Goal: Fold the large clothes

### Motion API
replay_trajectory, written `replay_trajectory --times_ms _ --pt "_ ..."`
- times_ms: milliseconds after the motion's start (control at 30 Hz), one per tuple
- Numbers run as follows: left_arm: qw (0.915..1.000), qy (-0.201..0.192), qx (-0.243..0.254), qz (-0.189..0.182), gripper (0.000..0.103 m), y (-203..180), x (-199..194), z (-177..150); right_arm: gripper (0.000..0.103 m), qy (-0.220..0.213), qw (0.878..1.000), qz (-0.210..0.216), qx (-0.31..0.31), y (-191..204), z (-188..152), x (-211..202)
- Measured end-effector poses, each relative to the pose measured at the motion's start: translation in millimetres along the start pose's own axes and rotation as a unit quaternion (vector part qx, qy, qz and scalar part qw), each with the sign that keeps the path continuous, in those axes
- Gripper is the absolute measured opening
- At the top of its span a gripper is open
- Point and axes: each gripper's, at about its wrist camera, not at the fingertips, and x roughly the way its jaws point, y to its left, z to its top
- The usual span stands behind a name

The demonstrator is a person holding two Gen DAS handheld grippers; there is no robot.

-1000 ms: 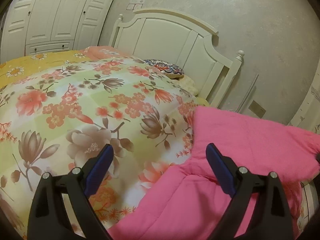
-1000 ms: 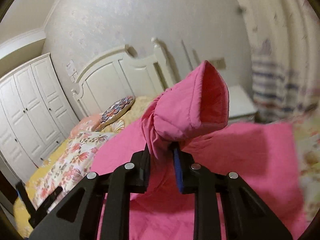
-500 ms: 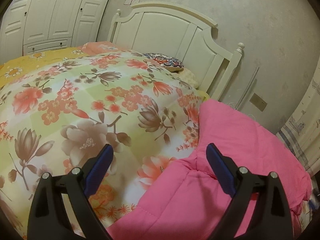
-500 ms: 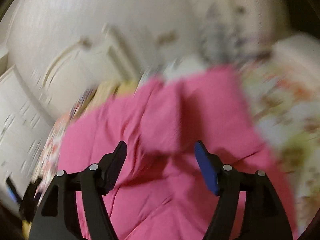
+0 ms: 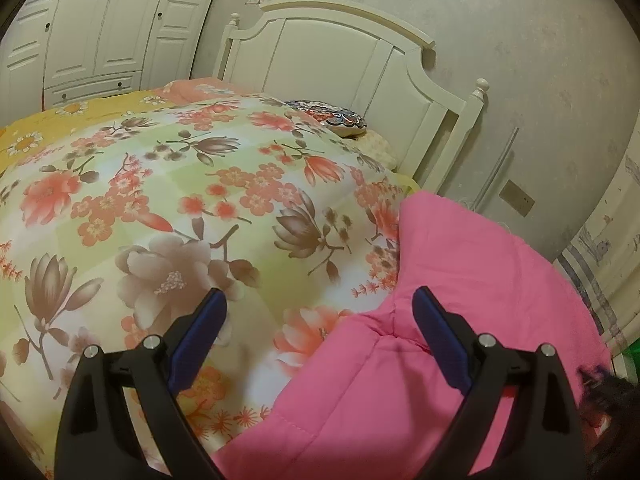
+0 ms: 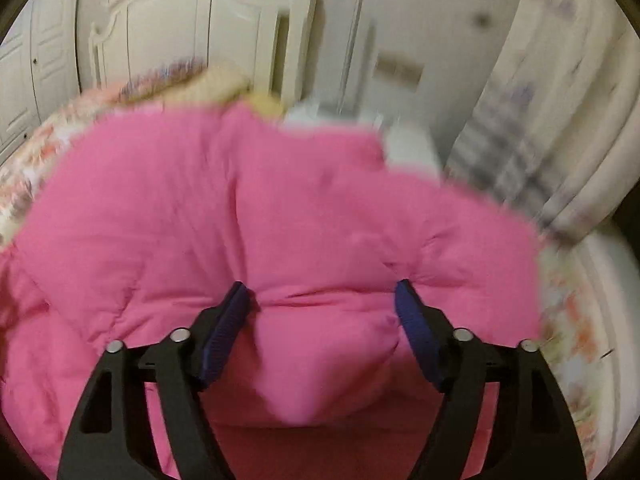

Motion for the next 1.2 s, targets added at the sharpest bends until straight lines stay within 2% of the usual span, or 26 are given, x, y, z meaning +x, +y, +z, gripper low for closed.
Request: replay_trajectory --times_ms 133,233,333,400,433,600,667,733,767,833,967,1200 --pt "0.9998 0.017 0.011 -0.007 0.093 -4 2 3 0.076 -0.007 1.0 -0.006 -0.014 9 -10 4" --pt "0.9995 0.024 0.016 -0.016 0.093 -15 -6 13 0.077 -0.006 1.0 0.007 -0.009 4 -11 8" --pt "0.9961 0.043 0.055 -0.055 0.093 -57 -8 39 0.077 -0.011 1.0 0.014 -0.004 3 -12 10" --pt "0.9924 0.062 0.085 -0.064 0.095 -89 3 47 0.077 -0.013 1.0 0.011 -0.004 4 -11 10" --pt "0.9886 0.081 0.112 -0.06 0.095 -113 16 51 0.077 -0.015 1.0 0.011 -0.004 4 -11 9" --pt "0.9734 0.114 0.181 -0.083 0.095 -199 51 31 0.077 -0.021 1.0 0.02 0.005 0 -12 7" --pt "0.9658 0.106 0.226 -0.071 0.095 -229 66 11 0.077 -0.023 0.999 0.025 0.008 -3 -12 7" --pt "0.9542 0.128 0.268 -0.035 0.099 -246 98 -17 0.077 -0.024 0.999 0.028 0.011 -4 -12 6" --pt "0.9535 0.121 0.275 -0.024 0.101 -245 109 -28 0.077 -0.025 0.999 0.031 0.013 -4 -12 5" --pt "0.9563 0.107 0.27 -0.036 0.101 -236 117 -38 0.077 -0.027 0.999 0.037 0.014 -6 -12 5" --pt "0.9505 0.119 0.285 -0.03 0.101 -234 120 -42 0.077 -0.029 0.999 0.038 0.013 -5 -11 4" --pt "0.9521 0.13 0.273 -0.043 0.101 -230 128 -43 0.077 -0.032 0.999 0.041 0.014 -3 -11 3"
